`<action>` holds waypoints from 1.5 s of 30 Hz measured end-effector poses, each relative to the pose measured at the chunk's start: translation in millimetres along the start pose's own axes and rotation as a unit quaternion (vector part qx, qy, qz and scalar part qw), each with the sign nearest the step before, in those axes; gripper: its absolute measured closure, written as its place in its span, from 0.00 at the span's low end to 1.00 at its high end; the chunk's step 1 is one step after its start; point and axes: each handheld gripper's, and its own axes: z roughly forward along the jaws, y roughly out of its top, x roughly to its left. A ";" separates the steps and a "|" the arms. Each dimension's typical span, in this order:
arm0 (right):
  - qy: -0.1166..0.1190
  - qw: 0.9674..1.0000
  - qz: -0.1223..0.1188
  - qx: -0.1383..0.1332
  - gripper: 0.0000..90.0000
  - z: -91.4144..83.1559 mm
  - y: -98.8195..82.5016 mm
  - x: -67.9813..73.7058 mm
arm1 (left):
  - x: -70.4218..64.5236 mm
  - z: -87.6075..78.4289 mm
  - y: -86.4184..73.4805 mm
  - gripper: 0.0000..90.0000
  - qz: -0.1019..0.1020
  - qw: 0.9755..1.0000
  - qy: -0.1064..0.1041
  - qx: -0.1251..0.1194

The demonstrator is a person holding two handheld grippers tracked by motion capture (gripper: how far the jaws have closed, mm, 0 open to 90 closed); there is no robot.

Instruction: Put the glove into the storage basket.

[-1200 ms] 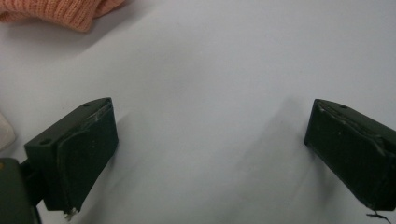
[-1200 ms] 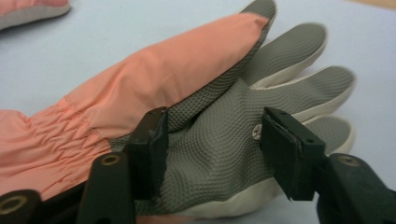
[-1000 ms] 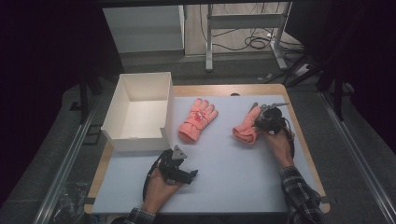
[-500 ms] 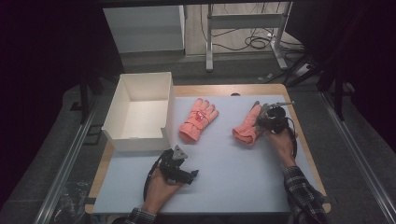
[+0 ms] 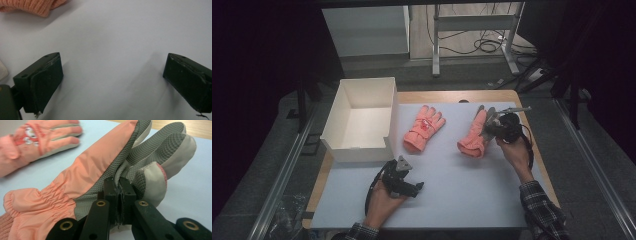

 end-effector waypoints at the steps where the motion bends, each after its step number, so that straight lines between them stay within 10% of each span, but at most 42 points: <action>1: 0.005 1.000 -0.004 -0.001 0.96 -2.1 0.1 1.9 | 0.0 0.0 0.0 0.03 0.000 1.000 0.000 0.000; 15: 0.091 0.994 -0.060 0.003 0.96 -30.4 -15.8 35.3 | -0.3 0.2 0.0 0.03 -0.002 1.000 0.000 -0.002; 30: 0.197 0.974 -0.112 0.030 0.96 -27.3 -37.3 86.0 | 0.0 0.2 0.0 0.03 0.000 1.000 0.001 -0.002; 38: 0.209 0.966 -0.137 0.064 0.96 -2.8 -44.2 95.7 | -0.1 0.2 0.0 0.03 0.000 1.000 0.000 -0.001; 45: 0.202 0.966 -0.141 0.076 0.94 10.4 -49.5 93.7 | -0.1 0.2 -0.1 0.03 -0.001 1.000 0.000 -0.001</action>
